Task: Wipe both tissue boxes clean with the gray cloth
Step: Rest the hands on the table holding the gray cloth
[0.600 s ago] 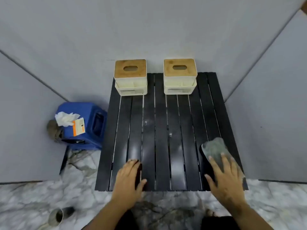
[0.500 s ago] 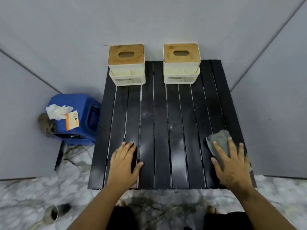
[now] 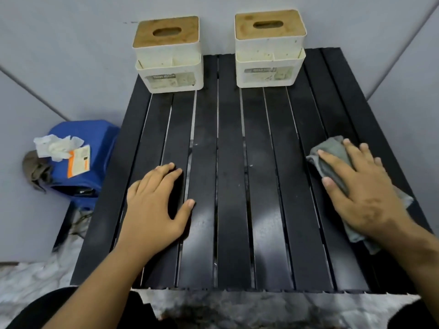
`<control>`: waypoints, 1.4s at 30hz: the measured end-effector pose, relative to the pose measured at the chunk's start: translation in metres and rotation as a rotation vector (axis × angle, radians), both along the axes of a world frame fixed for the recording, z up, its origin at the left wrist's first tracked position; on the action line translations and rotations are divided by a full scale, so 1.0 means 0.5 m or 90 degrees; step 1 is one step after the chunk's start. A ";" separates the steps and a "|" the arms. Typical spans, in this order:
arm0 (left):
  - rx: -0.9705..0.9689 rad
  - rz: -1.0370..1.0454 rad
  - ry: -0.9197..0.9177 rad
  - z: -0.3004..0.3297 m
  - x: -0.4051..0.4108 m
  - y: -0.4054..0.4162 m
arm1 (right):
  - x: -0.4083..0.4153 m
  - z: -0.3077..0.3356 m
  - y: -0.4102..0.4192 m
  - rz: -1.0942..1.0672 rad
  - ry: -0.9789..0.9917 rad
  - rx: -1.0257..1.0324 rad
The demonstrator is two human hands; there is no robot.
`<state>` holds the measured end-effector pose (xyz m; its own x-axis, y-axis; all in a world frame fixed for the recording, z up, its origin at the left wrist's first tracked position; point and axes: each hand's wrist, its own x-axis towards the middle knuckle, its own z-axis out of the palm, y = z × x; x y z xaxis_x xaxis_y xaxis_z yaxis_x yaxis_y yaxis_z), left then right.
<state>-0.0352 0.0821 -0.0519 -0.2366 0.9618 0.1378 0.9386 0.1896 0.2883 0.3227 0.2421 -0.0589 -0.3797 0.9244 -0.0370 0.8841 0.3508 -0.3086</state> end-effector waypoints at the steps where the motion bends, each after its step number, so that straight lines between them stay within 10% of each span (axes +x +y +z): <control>1: 0.000 -0.001 0.000 0.000 0.002 0.000 | 0.001 -0.002 0.002 0.002 0.005 0.001; 42: -0.024 0.017 -0.024 0.015 0.006 -0.009 | 0.008 0.012 -0.122 -0.058 -0.120 0.081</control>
